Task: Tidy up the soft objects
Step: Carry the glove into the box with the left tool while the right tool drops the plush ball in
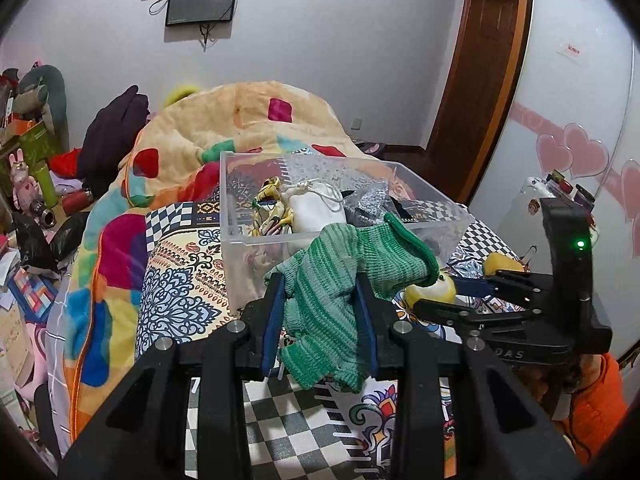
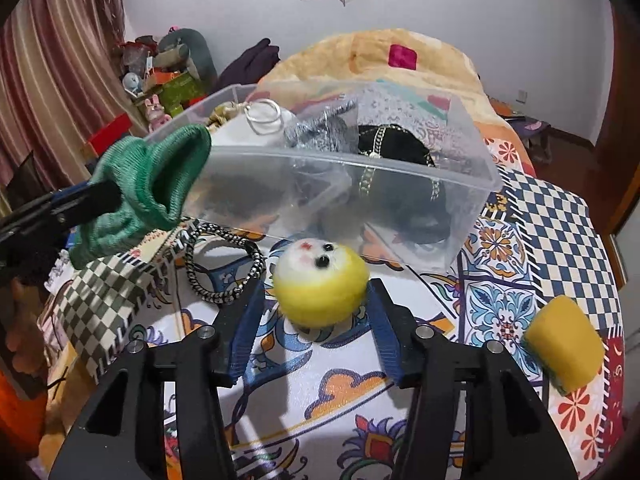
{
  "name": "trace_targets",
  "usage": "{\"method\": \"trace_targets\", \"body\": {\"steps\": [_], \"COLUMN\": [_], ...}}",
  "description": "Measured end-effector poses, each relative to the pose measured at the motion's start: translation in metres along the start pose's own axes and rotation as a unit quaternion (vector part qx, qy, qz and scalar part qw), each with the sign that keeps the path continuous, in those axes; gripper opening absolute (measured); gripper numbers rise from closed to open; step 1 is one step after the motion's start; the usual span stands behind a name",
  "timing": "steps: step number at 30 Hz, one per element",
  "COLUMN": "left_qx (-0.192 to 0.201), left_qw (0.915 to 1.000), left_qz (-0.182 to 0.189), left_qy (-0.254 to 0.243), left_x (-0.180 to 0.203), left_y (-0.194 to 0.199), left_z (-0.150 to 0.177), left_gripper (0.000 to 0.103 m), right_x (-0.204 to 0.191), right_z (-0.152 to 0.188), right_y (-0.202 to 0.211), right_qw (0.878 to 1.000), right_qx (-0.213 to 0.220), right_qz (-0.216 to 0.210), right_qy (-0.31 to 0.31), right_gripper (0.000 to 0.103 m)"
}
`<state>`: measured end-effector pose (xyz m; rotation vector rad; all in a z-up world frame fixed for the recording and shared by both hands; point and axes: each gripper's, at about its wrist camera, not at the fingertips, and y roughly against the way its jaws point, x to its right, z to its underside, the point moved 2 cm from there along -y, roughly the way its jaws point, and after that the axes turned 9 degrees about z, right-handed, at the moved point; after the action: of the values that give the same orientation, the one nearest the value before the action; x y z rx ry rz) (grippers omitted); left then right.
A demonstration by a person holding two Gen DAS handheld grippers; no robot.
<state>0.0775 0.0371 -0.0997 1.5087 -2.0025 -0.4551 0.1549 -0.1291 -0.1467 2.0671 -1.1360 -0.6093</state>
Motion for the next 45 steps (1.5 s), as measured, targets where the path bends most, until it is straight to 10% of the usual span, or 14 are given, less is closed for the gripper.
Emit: {"method": "trace_targets", "body": {"steps": [23, 41, 45], "left_qx": [0.057, -0.006, -0.008], "left_qw": [0.9975, 0.9969, 0.9965], "left_qz": [-0.023, -0.053, -0.058], "left_qy": [-0.035, -0.058, -0.061], "left_x": [0.009, 0.006, 0.007], "left_y": [-0.008, -0.078, -0.076], "left_z": [-0.063, -0.058, -0.056], "left_gripper": [0.034, 0.036, 0.051], "right_x": [0.024, 0.028, 0.031], "right_z": [-0.056, -0.059, -0.060], "right_y": [0.065, 0.007, 0.012], "right_qw": [0.989, 0.994, 0.995], "right_qx": [0.142, 0.082, 0.079], "right_qz": [0.040, 0.065, 0.062], "right_qy": [-0.013, 0.015, 0.010], "right_gripper": [0.042, 0.043, 0.063]}}
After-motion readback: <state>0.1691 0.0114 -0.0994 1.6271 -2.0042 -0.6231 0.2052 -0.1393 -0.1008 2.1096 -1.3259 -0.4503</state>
